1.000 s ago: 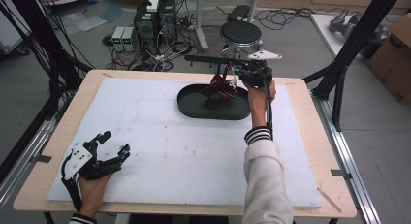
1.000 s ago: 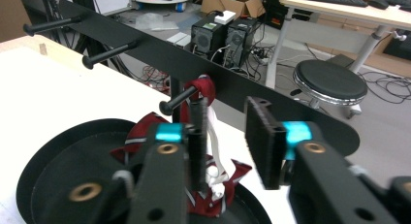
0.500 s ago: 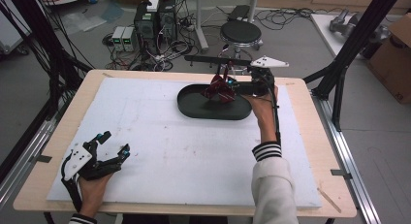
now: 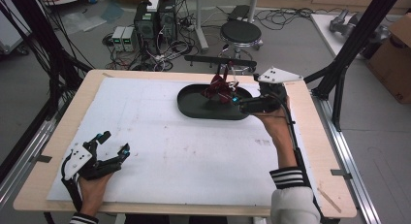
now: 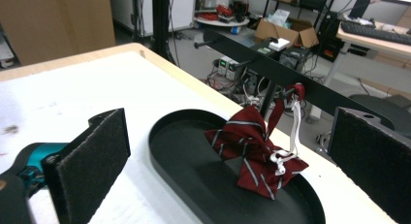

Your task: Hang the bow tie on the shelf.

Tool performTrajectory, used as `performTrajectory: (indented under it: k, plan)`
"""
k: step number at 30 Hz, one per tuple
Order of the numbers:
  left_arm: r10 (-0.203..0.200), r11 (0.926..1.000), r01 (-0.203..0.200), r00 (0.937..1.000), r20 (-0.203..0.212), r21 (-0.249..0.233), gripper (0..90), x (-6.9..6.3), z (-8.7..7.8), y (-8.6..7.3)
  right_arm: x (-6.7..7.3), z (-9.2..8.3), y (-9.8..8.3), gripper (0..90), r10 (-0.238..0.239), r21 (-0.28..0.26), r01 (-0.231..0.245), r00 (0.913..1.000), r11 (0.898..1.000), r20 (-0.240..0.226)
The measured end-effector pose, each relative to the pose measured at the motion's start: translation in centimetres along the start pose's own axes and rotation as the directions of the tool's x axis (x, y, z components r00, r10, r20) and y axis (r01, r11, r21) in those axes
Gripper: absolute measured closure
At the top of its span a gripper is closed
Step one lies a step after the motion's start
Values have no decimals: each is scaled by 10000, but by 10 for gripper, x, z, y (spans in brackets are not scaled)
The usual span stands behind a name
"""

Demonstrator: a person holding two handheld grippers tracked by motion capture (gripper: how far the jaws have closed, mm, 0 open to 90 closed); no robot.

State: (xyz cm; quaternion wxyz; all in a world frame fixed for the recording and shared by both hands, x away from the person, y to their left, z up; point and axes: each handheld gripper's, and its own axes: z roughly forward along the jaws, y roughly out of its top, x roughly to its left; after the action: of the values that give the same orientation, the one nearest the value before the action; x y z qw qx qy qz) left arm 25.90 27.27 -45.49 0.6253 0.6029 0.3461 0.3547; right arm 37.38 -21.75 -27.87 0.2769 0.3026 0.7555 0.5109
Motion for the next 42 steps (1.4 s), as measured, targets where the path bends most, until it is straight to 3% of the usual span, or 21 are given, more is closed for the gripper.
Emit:
performTrajectory:
  k: [7,14,22,26,30,35,39,42]
  plan:
    - [10,10000,-10,10000,9,-29,170,0,0,0,16,-30,-6,4,58,-193,-52,9995,9998,296]
    - [-48,10000,48,10000,49,22,170,1,0,0,48,-57,-26,5,108,-240,-90,9969,9997,774]
    - [-66,10000,66,10000,49,7,170,1,0,0,78,-75,-51,5,2,-274,37,9903,9996,1391]
    - [-43,10000,43,10000,56,-13,170,1,0,0,88,-76,-66,5,200,-120,-181,9832,9998,1816]
    - [-28,10000,28,10000,43,-9,170,1,-1,0,92,-72,-87,5,670,41,-690,9797,9976,1890]
    - [-54,10000,54,10000,12,-18,170,1,-1,0,97,-60,-113,5,959,87,-1004,9701,9949,2228]
    - [-51,10000,51,10000,22,-29,170,1,-1,0,103,-48,-137,9,1034,-267,-999,9635,9946,2468]
    - [-48,10000,48,10000,18,-39,170,1,-1,0,107,-41,-150,9,1300,-901,-1106,9595,9898,2500]
